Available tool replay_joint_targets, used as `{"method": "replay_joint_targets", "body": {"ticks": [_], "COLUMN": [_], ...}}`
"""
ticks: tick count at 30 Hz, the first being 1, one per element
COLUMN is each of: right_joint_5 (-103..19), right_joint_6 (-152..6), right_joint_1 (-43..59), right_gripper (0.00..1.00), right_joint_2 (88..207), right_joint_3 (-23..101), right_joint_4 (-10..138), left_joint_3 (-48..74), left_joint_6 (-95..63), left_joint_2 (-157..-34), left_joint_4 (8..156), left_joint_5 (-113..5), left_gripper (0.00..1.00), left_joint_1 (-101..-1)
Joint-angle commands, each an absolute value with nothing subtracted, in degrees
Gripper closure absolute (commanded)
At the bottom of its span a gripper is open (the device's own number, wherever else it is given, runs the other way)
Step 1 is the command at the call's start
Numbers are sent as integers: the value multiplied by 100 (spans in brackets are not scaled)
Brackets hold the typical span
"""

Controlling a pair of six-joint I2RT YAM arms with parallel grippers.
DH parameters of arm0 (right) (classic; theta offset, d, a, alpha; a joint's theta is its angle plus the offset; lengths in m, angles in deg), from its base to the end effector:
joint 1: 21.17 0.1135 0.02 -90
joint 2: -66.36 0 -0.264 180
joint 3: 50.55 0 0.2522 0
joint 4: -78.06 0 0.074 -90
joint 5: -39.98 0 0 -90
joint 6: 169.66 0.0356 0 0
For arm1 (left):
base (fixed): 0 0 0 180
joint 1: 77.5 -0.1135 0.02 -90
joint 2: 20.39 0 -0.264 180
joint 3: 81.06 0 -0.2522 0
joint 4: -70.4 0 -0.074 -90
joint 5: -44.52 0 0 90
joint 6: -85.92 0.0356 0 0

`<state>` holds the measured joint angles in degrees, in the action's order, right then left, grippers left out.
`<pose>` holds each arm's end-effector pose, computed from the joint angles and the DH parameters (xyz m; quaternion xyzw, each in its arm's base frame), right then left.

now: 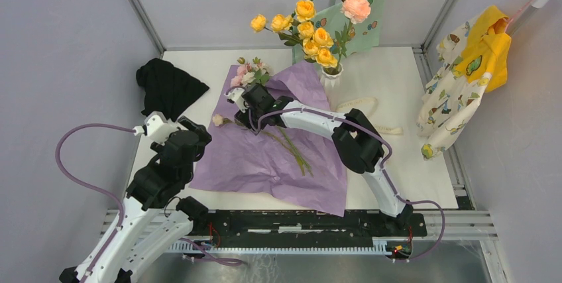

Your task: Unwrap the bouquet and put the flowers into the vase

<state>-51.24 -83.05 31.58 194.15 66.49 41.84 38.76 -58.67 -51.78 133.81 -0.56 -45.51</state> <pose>0.3059 0.4010 0.1950 -0.4343 0.8227 0.1441 0.3374 0.0958 -0.0302 0.3161 -0.3344 0.7677 -0.0482 0.5445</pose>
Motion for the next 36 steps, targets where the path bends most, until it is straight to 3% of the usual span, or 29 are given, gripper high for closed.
{"method": "replay_joint_targets", "body": {"ticks": [1,13,21,36], "right_joint_5": [-5039,-5117,-5021,-4509], "right_joint_6": [-8409,-8440,-8401,-8041], "right_joint_1": [3148,3064,3056,3050], "right_gripper": [44,46,75,97], "right_joint_2": [19609,19907,19845,18217], "right_joint_3": [6994,7062,7031,6045], "right_joint_4": [4038,4039,4077,5067], "left_joint_3": [3800,3837,3851,3824], "left_joint_6": [-5964,-5954,-5964,-5954], "left_joint_2": [-5270,-5247,-5279,-5161], "left_joint_4": [13231,13241,13241,13276], "left_joint_5": [36,22,-13,-40], "left_gripper": [18,18,18,18], "left_joint_1": [-4539,-4540,-4539,-4542]}}
